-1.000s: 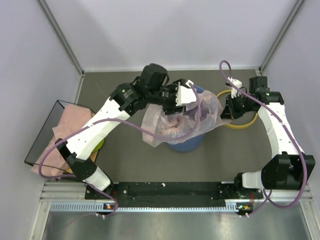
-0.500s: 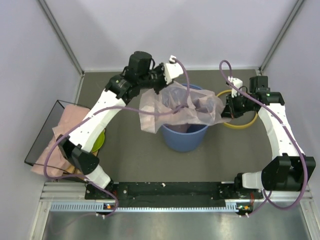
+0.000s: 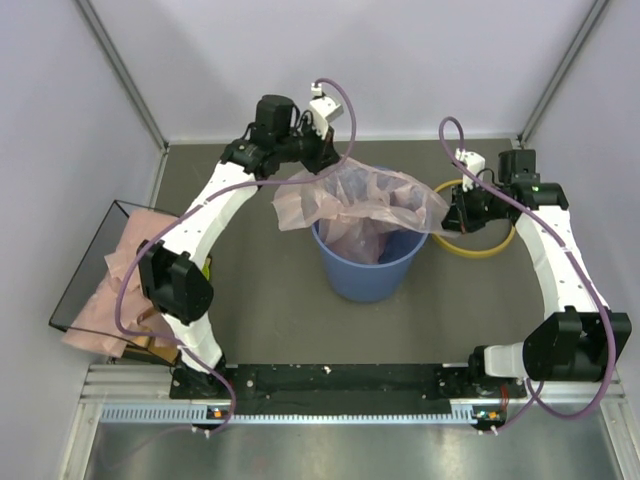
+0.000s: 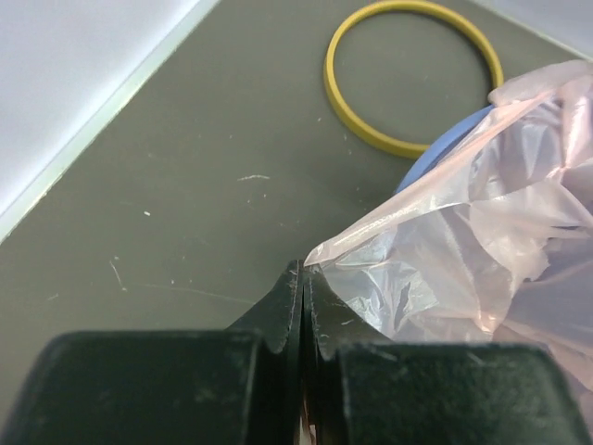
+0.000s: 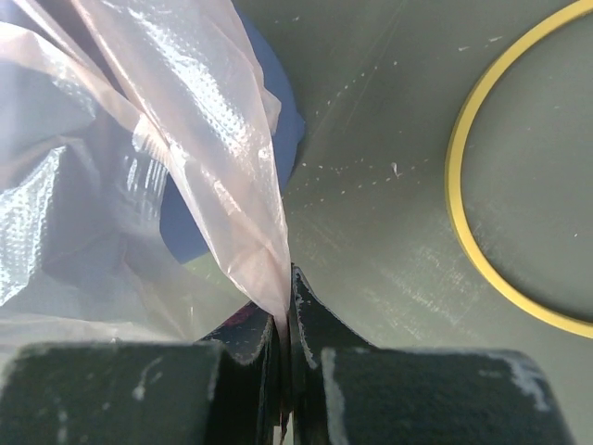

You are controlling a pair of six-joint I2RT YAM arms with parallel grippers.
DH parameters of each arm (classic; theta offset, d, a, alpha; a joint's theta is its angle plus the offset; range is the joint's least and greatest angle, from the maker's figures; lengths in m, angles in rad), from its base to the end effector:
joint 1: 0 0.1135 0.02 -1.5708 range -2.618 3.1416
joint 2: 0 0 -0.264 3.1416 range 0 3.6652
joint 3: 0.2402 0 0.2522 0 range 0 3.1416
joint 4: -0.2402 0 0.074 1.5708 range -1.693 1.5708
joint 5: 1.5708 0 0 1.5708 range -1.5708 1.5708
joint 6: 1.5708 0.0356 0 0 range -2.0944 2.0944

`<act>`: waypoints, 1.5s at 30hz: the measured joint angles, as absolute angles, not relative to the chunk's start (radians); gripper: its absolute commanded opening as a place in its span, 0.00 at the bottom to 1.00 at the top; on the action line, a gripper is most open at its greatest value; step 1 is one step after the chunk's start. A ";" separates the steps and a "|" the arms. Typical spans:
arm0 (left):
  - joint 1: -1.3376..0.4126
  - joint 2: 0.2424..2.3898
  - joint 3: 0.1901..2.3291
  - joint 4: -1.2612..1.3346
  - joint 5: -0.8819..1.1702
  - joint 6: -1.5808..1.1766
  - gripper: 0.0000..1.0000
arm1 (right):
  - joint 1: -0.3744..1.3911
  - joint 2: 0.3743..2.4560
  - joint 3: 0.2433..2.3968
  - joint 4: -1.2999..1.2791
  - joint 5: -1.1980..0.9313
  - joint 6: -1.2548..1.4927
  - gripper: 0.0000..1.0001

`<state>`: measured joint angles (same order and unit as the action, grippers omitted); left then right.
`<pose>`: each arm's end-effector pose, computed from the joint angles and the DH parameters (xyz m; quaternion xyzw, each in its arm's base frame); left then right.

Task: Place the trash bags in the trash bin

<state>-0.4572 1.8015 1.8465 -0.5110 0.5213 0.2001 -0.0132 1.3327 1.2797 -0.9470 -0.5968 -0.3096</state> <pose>0.3655 -0.1996 0.3943 0.3935 0.7348 -0.2826 0.4747 0.2617 0.0166 0.3299 -0.2173 0.8949 0.2352 0.3109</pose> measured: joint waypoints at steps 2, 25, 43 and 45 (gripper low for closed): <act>-0.443 1.784 1.823 -0.462 0.551 0.166 0.00 | -0.013 1.333 1.288 -0.947 -0.596 -0.310 0.00; -0.405 1.884 1.735 -0.524 0.514 0.015 0.00 | -0.013 1.390 1.263 -0.946 -0.545 -0.330 0.00; -0.166 1.559 1.374 -0.231 0.755 -0.174 0.74 | -0.024 1.300 1.250 -0.963 -0.587 -0.363 0.00; -0.140 1.544 1.420 -0.248 0.742 -0.147 0.74 | -0.023 1.301 1.250 -0.968 -0.596 -0.363 0.00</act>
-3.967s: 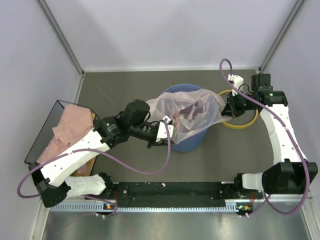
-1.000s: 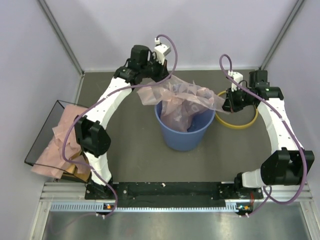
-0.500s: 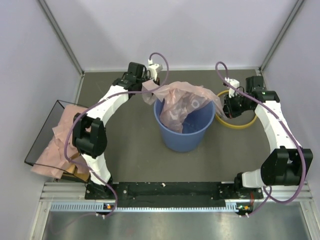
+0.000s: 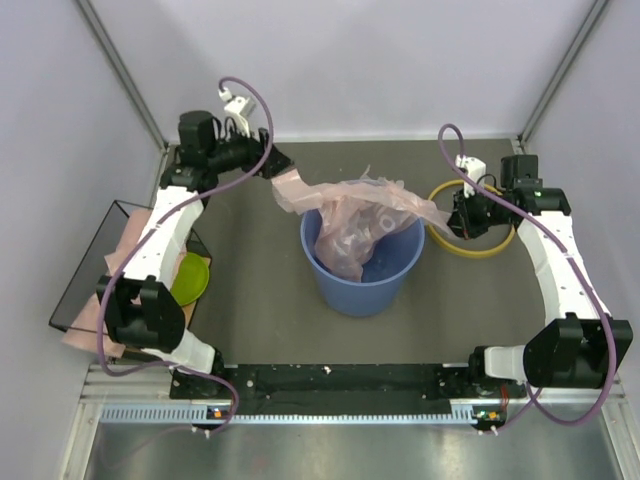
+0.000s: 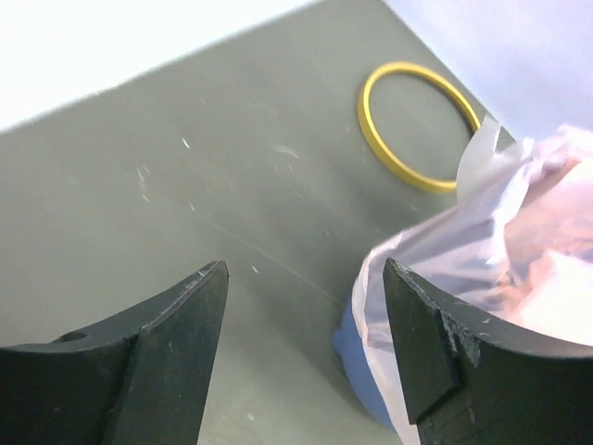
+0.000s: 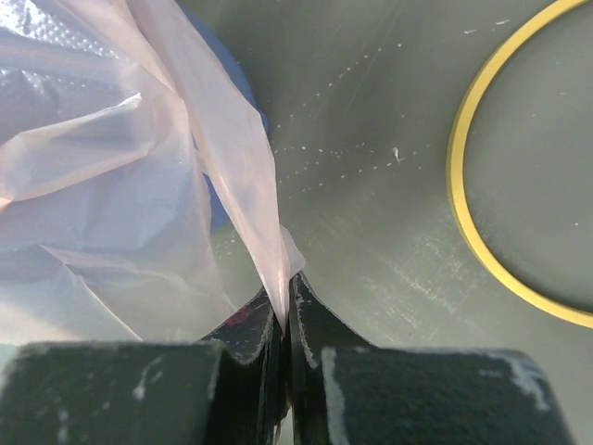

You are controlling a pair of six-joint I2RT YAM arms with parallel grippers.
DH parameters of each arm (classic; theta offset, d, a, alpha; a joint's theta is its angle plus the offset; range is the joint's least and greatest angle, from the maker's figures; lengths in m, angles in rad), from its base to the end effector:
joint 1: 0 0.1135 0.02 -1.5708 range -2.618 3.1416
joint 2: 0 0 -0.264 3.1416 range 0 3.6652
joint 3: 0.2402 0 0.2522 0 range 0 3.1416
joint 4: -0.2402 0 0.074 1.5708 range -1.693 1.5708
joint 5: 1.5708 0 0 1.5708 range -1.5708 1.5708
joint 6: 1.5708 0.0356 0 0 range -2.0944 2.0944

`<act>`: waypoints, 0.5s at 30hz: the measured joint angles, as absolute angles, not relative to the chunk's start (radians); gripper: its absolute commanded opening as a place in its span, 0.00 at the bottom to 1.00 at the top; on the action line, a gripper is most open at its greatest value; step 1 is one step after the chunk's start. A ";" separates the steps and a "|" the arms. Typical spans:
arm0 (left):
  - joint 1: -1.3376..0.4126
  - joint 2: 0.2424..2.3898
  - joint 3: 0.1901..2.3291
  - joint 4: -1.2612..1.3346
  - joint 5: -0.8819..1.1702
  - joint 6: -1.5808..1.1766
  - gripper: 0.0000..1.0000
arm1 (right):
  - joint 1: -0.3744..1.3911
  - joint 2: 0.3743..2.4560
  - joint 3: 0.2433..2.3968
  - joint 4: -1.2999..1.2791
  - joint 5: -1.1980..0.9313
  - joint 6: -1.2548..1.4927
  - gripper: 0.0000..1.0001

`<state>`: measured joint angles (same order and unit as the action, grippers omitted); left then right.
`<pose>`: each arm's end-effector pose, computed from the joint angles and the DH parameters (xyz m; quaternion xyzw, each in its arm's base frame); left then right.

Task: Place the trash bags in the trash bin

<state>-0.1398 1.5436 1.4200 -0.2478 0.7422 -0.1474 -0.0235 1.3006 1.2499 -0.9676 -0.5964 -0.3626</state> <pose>0.3499 -0.0735 0.3704 0.2018 0.7701 -0.3716 0.4777 0.2519 0.0141 0.3274 -0.2342 0.8929 0.2274 0.3101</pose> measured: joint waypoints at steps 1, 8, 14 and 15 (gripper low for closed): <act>-0.129 1.542 1.453 -0.252 0.743 -0.128 0.74 | -0.023 1.301 1.250 -0.970 -0.602 -0.363 0.00; -0.103 1.493 1.672 -0.393 0.876 0.111 0.79 | -0.023 1.301 1.251 -0.985 -0.634 -0.355 0.00; -0.332 1.367 1.794 -0.658 0.849 0.483 0.83 | -0.023 1.299 1.251 -0.999 -0.645 -0.355 0.00; -0.396 1.347 1.795 -0.694 0.821 0.542 0.83 | -0.022 1.298 1.251 -1.000 -0.646 -0.355 0.00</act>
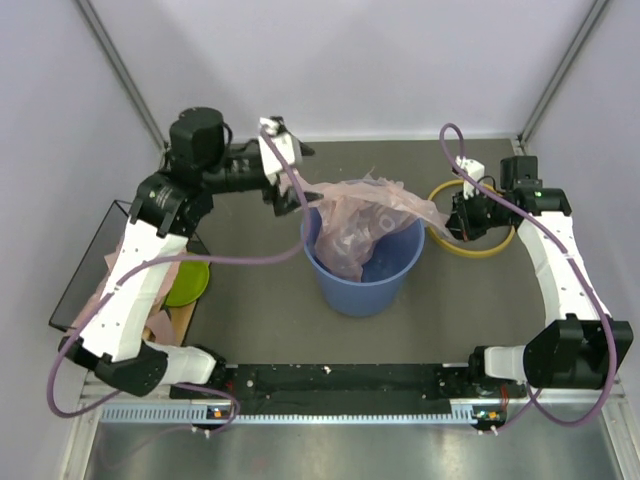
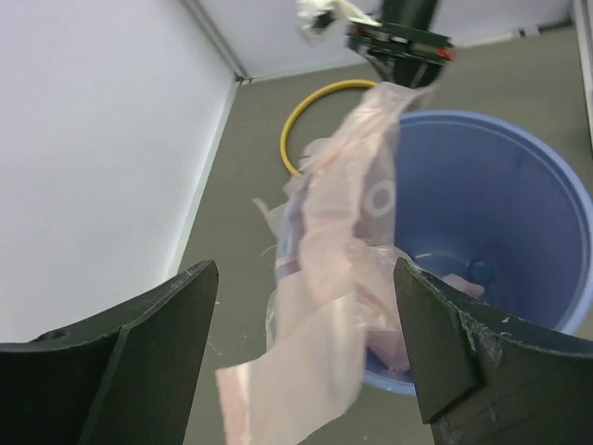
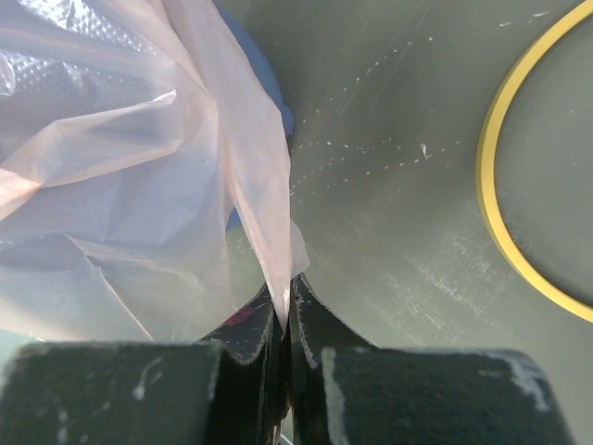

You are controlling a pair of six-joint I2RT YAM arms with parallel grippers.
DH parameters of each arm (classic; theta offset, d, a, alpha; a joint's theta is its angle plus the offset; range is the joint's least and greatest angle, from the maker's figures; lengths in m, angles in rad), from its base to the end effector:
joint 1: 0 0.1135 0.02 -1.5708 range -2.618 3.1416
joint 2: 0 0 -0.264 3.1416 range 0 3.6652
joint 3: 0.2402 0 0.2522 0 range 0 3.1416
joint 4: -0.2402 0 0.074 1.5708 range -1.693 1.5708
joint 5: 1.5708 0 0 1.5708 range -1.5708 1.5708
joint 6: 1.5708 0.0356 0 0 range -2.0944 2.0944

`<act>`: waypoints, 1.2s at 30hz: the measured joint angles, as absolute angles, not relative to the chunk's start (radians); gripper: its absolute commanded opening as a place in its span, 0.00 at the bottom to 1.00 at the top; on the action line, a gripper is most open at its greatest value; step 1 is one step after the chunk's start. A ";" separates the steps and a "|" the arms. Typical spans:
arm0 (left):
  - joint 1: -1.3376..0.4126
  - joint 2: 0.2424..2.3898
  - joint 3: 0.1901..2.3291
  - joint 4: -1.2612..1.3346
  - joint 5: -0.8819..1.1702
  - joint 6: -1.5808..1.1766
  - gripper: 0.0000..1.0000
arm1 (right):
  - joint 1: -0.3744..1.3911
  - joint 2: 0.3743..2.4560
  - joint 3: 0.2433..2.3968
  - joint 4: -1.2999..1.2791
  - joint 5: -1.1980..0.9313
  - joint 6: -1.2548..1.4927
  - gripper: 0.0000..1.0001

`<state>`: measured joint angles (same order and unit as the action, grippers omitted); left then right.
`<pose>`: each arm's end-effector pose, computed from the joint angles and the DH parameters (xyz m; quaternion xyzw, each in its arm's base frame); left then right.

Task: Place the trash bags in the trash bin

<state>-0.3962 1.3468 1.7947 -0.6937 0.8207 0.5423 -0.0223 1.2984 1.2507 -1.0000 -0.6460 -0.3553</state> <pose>0.2220 -0.1211 0.5072 0.5458 0.5339 -0.2725 0.5855 0.2481 0.0159 0.3273 -0.2327 0.8898 0.2551 0.2984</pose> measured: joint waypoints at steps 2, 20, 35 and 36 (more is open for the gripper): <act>-0.488 1.327 1.796 -0.754 0.769 0.636 0.83 | -0.022 1.296 1.251 -1.003 -0.649 -0.355 0.00; -0.592 1.346 1.723 -0.997 0.467 0.965 0.00 | -0.022 1.246 1.251 -1.045 -0.651 -0.355 0.00; -0.583 0.981 1.178 -1.036 0.606 1.087 0.00 | -0.018 1.246 1.214 -1.095 -0.646 -0.410 0.00; -0.582 0.973 1.155 -1.022 0.612 1.098 0.00 | -0.021 1.255 1.211 -1.093 -0.647 -0.417 0.00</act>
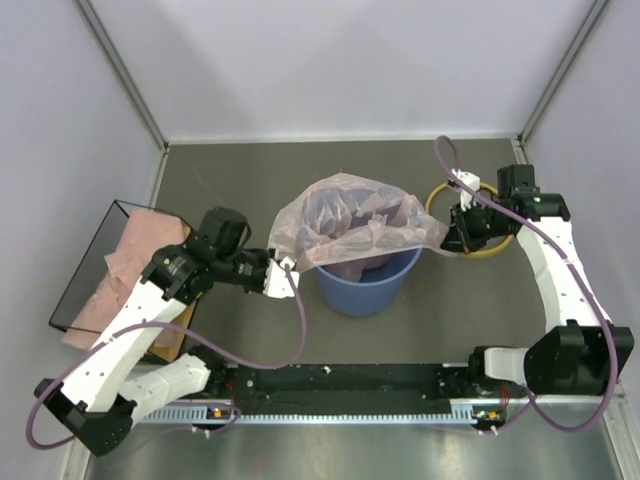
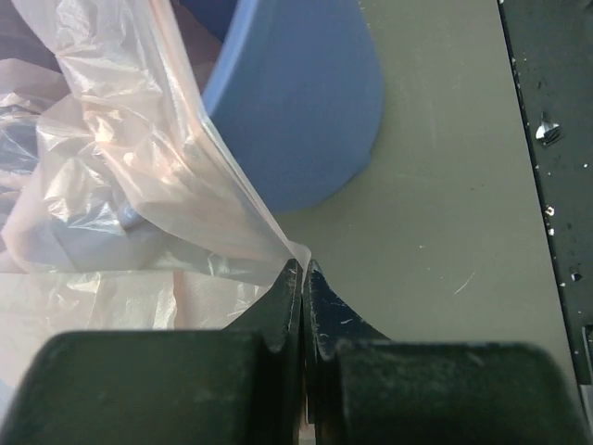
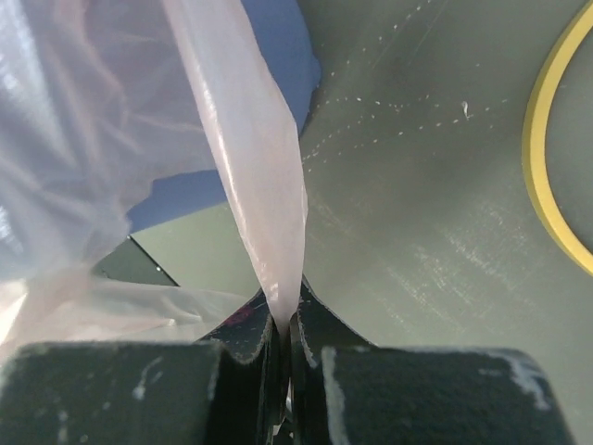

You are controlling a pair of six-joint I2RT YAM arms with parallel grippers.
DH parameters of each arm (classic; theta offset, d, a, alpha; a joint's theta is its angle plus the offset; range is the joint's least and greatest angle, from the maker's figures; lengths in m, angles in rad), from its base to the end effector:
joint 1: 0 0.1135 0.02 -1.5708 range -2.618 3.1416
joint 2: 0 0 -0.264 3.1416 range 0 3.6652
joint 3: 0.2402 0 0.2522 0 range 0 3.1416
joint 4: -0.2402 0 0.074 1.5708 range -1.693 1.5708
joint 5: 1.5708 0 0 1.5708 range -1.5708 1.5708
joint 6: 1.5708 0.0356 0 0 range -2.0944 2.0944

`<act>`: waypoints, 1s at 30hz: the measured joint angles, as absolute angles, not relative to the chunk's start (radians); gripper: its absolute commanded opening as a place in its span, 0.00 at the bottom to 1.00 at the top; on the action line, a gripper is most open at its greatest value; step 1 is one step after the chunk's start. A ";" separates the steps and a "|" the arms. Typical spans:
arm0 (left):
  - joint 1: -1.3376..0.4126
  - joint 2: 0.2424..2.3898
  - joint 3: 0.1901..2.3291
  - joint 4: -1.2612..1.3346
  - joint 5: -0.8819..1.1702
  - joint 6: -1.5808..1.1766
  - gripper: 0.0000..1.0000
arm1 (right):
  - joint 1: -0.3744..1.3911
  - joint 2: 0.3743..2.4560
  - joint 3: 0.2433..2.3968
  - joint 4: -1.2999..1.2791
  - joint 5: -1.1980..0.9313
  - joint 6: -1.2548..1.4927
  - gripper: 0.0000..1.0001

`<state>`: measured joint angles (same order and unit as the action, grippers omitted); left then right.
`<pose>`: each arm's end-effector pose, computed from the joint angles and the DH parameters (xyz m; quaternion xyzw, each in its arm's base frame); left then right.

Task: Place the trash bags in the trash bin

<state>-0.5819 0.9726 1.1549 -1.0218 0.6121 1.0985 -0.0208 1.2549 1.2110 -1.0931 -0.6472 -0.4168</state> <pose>0.1310 -0.1106 0.3583 0.7351 0.5140 -0.1850 0.4015 0.2288 0.0167 0.3207 -0.2492 0.8943 0.2588 0.2666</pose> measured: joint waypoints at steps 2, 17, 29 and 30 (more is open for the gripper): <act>-0.580 0.935 1.100 -0.982 0.624 1.123 0.00 | -0.029 1.276 1.211 -1.096 -0.649 -0.429 0.00; -0.601 0.894 1.002 -0.901 0.785 1.078 0.00 | -0.102 1.359 1.337 -1.168 -0.676 -0.532 0.00; -0.707 0.990 0.755 -0.797 0.629 1.143 0.00 | -0.104 1.370 1.371 -1.294 -0.685 -0.599 0.00; -0.704 0.999 0.756 -0.788 0.622 1.140 0.00 | -0.104 1.379 1.371 -1.290 -0.676 -0.592 0.00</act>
